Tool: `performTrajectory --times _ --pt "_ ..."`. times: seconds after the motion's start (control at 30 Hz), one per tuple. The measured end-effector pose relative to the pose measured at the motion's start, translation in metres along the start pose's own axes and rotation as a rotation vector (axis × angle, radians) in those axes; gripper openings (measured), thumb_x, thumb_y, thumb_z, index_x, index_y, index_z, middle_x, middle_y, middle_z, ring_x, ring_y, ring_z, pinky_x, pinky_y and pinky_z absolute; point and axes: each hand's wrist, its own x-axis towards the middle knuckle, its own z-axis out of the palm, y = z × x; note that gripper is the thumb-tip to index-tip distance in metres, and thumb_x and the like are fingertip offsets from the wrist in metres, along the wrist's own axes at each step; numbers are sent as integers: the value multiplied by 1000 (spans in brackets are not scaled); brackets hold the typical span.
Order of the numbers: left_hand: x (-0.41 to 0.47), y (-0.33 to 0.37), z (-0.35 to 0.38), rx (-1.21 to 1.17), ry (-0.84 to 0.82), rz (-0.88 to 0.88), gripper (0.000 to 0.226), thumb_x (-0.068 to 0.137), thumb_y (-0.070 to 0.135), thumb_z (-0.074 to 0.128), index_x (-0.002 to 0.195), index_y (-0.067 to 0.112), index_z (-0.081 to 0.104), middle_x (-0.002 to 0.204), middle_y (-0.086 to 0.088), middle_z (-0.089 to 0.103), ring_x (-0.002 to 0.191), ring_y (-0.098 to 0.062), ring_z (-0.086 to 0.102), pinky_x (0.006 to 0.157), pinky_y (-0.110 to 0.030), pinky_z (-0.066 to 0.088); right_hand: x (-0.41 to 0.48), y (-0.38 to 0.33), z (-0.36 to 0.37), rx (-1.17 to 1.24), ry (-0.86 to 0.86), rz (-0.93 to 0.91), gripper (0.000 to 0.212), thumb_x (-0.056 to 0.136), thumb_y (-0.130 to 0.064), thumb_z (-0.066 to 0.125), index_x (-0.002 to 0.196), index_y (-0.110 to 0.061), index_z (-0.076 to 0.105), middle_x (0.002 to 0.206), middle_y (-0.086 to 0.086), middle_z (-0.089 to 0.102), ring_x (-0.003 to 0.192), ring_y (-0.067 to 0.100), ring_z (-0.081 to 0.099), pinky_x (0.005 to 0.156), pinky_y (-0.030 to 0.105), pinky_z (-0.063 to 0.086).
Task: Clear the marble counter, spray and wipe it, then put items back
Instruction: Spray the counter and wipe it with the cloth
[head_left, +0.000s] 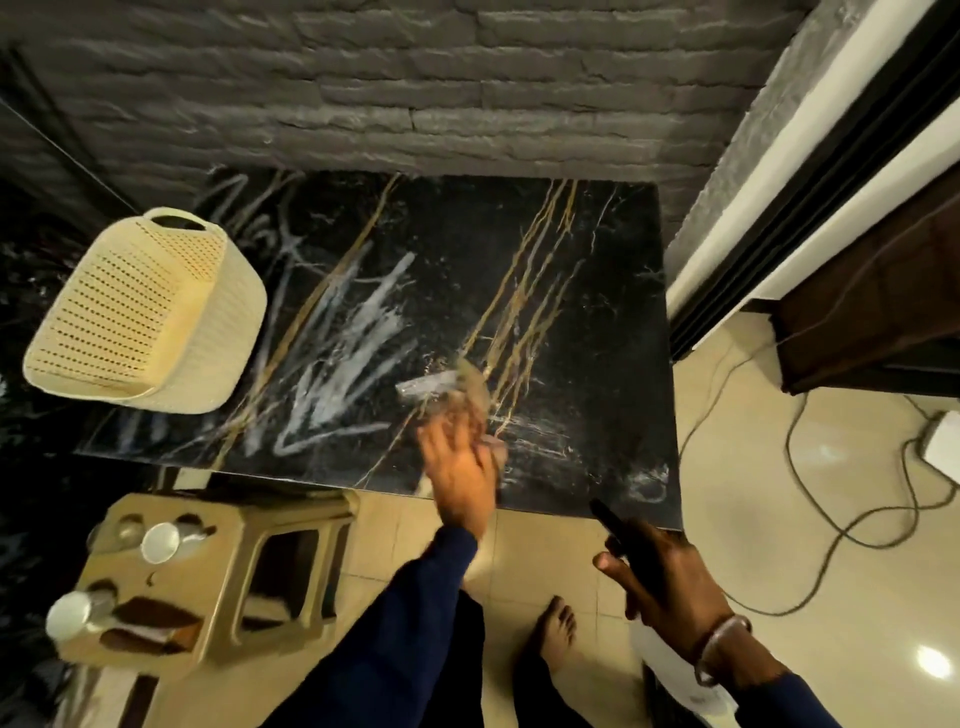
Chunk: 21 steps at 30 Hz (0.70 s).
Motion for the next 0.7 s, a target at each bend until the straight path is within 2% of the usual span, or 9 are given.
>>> performTrajectory --times 0.1,0.13,0.17,0.27,0.33,0.43,0.53,0.63,0.7 --pt "-12 3 8 -73 -145 392 51 96 26 38 147 30 40 154 -4 34 140 -26 35 113 -46 38 6 -10 -5 -24 -1 -5 48 83 -72 38 129 -58 36 71 -8 61 46 5 62 52 12 48" --pt "-5 -5 6 23 -181 487 56 92 24 43 148 30 39 153 -4 34 140 -25 33 113 -44 39 10 -14 -5 -17 -12 16 49 82 -69 42 130 -59 36 72 -8 62 45 7 62 53 15 50" --pt "5 -18 5 50 -198 487 61 89 24 46 149 30 38 153 -4 34 139 -25 33 112 -43 40 15 -18 -4 0 -24 38 53 79 -67 45 131 -59 35 77 -10 65 45 9 63 53 19 52" --pt "45 -65 -21 -92 -127 178 60 87 24 54 146 26 42 149 -4 34 134 -21 39 108 -44 44 35 -36 6 -5 -67 38 65 74 -80 41 133 -52 36 91 -11 67 47 9 65 50 17 52" --pt "71 -109 -42 -75 -1 -73 65 85 17 60 146 21 41 147 -12 33 133 -31 40 106 -50 44 50 -52 19 -55 -141 -7 67 74 -86 33 133 -54 34 84 -9 65 49 7 65 54 18 53" --pt "101 -172 -71 -27 88 -321 65 86 13 57 148 19 37 146 -21 33 134 -44 33 106 -58 38 80 -80 42 -117 -197 -64 59 81 -79 36 135 -54 36 83 -14 65 57 -2 63 62 26 56" --pt "111 -201 -80 -32 78 -368 62 89 9 55 148 18 38 152 -25 27 140 -45 22 113 -61 27 110 -107 57 -35 -166 -35 57 84 -65 49 134 -38 47 86 -13 71 49 3 65 56 28 56" --pt "114 -208 -81 -32 102 -370 59 89 9 58 146 17 42 151 -25 31 140 -45 24 114 -60 25 133 -126 64 -32 -170 -37 52 88 -54 49 137 -54 31 99 -12 67 47 9 65 55 23 57" --pt "118 -200 -76 -29 132 -404 61 85 8 62 143 17 47 147 -25 37 136 -44 29 112 -58 27 142 -130 63 -55 -181 -30 53 90 -52 50 139 -52 30 101 -17 65 48 7 65 56 23 57"
